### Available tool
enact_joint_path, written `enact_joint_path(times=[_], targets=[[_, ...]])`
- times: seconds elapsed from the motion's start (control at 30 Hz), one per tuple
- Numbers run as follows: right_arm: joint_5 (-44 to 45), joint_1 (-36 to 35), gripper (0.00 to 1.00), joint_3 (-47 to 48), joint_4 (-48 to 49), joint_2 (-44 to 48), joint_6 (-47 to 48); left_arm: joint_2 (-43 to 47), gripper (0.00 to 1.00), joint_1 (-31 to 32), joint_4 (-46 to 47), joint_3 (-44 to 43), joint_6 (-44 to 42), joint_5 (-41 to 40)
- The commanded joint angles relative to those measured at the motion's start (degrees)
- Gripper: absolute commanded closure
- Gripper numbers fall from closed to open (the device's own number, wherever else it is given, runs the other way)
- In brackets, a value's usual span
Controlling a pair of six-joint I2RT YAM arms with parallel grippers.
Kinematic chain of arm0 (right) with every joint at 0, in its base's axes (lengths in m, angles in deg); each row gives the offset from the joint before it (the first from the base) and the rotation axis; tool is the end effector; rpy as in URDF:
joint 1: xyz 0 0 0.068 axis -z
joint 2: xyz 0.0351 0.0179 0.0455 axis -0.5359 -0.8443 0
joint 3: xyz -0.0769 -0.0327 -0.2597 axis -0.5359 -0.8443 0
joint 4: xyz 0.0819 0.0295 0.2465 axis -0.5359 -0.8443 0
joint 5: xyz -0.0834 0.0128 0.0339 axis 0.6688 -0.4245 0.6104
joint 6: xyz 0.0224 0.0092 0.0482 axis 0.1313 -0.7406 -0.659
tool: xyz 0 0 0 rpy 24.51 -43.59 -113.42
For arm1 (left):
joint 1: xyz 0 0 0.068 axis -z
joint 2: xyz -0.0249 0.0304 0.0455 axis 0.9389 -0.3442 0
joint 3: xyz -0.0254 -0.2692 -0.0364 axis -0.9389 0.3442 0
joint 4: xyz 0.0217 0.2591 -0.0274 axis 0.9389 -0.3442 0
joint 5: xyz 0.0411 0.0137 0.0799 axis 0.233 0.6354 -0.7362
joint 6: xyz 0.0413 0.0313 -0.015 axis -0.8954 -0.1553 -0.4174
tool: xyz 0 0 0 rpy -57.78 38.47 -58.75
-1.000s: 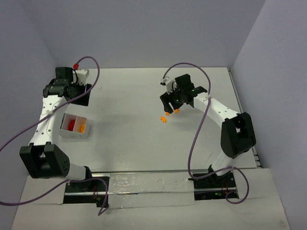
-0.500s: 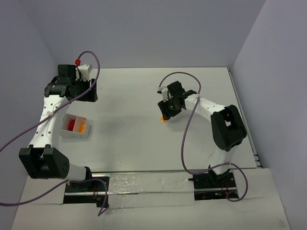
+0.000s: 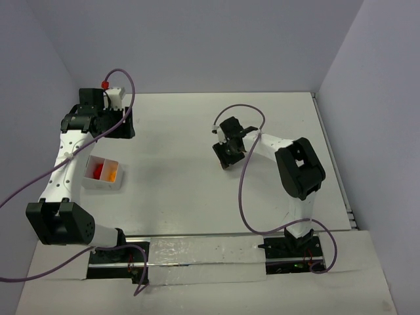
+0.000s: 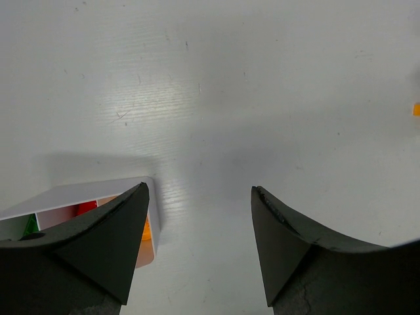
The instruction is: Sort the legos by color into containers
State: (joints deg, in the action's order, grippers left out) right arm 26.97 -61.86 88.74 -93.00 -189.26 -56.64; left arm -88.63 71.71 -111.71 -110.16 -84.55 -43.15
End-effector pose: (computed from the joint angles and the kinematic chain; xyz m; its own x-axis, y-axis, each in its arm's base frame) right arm 0.3340 0.1934 0.1649 -0.7694 -0.4876 -0.4127 -0.5665 0.8194 0.0879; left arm 0.2939 -0.0149 0.3600 -0.7331 0.0557 -0.6778 0.1585 0.9832 -0.0907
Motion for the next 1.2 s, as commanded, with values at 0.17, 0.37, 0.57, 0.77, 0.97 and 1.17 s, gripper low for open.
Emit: enact_joint_path(times=[0.17,0.37,0.57,0.77,0.97,1.17], targets=[[2.69,-1.13,0.50,2.39,1.98,-2.80,-0.74,1.25,0.27,0.26,2.98,0.06,0.20,0.63],[3.13,-1.13,0.61,2.78,2.16,-3.02,-0.30,1.78,0.27,0.26,3.33,0.94,-0.28,0.55],[0.50,-1.15,0.86,1.00,3.58,1.92,1.24,3.25,0.23,0.26,4.23,1.97,0.18,6.34],[-8.89,-1.84,1.00,0.71,7.36,11.38,1.18,5.47,0.01,0.26,8.91,7.39,7.92,24.72],[-14.58,-6.39,1.00,3.71,10.79,16.66,-0.08,3.58,0.01,0.37,16.32,15.30,15.85,43.80],[-17.79,-11.67,1.00,7.30,10.90,16.98,2.21,1.21,0.18,1.63,20.68,17.81,21.42,54.72]])
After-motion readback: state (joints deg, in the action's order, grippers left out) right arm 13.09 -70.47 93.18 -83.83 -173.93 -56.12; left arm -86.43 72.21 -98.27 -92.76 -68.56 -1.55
